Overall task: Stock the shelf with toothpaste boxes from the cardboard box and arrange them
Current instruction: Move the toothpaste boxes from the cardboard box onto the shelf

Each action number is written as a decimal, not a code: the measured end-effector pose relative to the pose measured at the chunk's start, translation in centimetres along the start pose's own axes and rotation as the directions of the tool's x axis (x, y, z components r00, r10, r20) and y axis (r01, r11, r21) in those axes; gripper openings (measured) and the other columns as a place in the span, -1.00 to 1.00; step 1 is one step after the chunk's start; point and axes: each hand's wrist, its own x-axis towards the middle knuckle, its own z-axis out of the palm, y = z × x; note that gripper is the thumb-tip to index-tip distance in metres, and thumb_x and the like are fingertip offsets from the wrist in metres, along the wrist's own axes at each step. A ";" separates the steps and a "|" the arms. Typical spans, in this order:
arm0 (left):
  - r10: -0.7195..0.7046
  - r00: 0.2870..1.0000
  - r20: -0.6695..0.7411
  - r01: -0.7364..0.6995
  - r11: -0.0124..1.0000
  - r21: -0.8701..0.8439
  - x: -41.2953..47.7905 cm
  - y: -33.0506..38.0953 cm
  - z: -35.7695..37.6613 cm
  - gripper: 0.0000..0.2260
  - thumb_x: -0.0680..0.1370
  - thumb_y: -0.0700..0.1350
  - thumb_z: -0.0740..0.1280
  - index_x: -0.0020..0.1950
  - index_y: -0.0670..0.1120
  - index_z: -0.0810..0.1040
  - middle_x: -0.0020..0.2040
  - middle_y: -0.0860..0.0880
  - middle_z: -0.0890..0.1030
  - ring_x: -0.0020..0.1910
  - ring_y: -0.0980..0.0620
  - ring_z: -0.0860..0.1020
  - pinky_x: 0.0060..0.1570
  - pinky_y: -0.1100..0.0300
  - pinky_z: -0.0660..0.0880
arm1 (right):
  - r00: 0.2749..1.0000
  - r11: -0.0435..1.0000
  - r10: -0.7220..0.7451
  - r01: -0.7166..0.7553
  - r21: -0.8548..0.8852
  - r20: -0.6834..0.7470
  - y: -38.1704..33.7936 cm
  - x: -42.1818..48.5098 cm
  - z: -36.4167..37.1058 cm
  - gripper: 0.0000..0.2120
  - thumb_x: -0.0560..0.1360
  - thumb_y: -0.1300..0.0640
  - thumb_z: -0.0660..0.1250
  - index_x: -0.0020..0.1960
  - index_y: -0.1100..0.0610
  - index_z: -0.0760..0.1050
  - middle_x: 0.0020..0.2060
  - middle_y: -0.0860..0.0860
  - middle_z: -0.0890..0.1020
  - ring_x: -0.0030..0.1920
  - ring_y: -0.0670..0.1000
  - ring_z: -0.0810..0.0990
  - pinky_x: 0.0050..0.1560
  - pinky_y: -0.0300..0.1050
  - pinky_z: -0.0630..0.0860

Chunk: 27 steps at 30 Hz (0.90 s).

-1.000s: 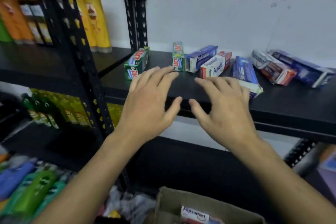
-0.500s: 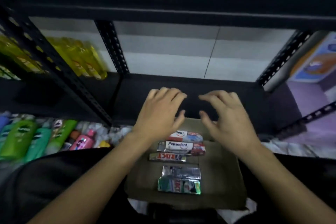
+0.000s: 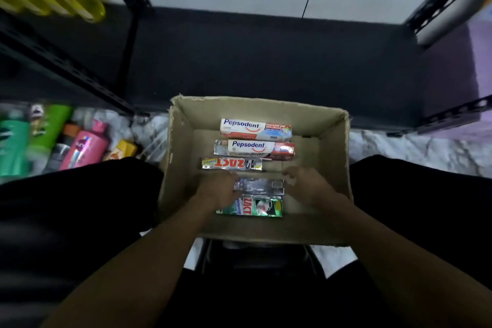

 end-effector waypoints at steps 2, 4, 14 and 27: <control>-0.053 0.994 0.098 0.054 0.998 -0.011 0.0 -1.4 2.8 -0.52 0.58 0.17 0.26 0.40 -0.06 0.45 0.27 -0.11 0.56 0.19 -0.10 0.54 0.18 0.02 0.49 | 0.992 0.998 0.024 -0.018 -0.053 0.124 1.0 1.2 2.2 -0.65 0.52 0.07 0.33 0.28 0.11 0.51 0.15 0.11 0.61 0.06 0.11 0.60 0.05 -0.04 0.57; -0.063 0.984 0.166 0.070 0.997 -0.034 0.0 -2.4 4.6 -0.46 0.59 0.17 0.27 0.50 -0.06 0.35 0.44 -0.11 0.42 0.36 -0.11 0.42 0.34 0.03 0.37 | 0.979 0.994 0.036 -0.014 -0.109 0.201 1.7 2.5 3.7 -0.60 0.50 0.06 0.33 0.31 0.12 0.49 0.18 0.13 0.58 0.07 0.11 0.59 0.08 -0.04 0.56; -0.288 0.948 0.133 0.315 0.809 -0.496 1.6 -3.3 5.7 -0.69 0.62 0.07 0.28 0.13 -0.14 0.62 0.09 -0.09 0.63 0.05 -0.03 0.58 0.00 0.12 0.51 | 0.984 0.998 0.014 -0.023 0.050 0.177 3.0 5.9 6.7 -0.37 0.58 0.05 0.29 0.57 0.12 0.13 0.44 0.16 0.39 0.40 0.19 0.38 0.39 0.02 0.35; -0.623 0.773 0.120 0.442 0.392 -0.807 2.9 -2.9 6.2 -0.81 0.54 -0.19 0.38 0.09 -0.13 0.42 0.10 -0.07 0.55 0.10 -0.06 0.55 0.10 0.04 0.52 | 0.982 0.967 0.122 -0.149 0.204 0.141 3.5 6.5 7.8 -0.64 0.55 0.17 0.33 0.33 0.09 0.41 0.30 0.13 0.48 0.28 0.15 0.45 0.26 -0.08 0.42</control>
